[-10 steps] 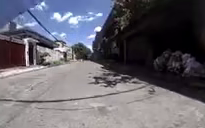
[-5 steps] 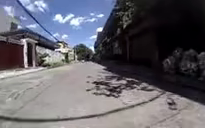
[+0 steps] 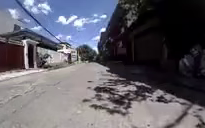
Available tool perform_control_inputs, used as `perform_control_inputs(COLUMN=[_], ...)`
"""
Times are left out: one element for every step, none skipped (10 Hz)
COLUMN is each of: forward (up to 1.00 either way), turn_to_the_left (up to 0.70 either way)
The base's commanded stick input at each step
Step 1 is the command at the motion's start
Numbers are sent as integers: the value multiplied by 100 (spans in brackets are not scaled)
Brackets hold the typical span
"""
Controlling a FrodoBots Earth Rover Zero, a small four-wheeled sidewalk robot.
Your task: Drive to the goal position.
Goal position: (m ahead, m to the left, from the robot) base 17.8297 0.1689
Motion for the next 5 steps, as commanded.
perform_control_inputs(forward=[100, 100, 100, 100, 100], turn_to_the_left=[2, 0, 0, 0, 0])
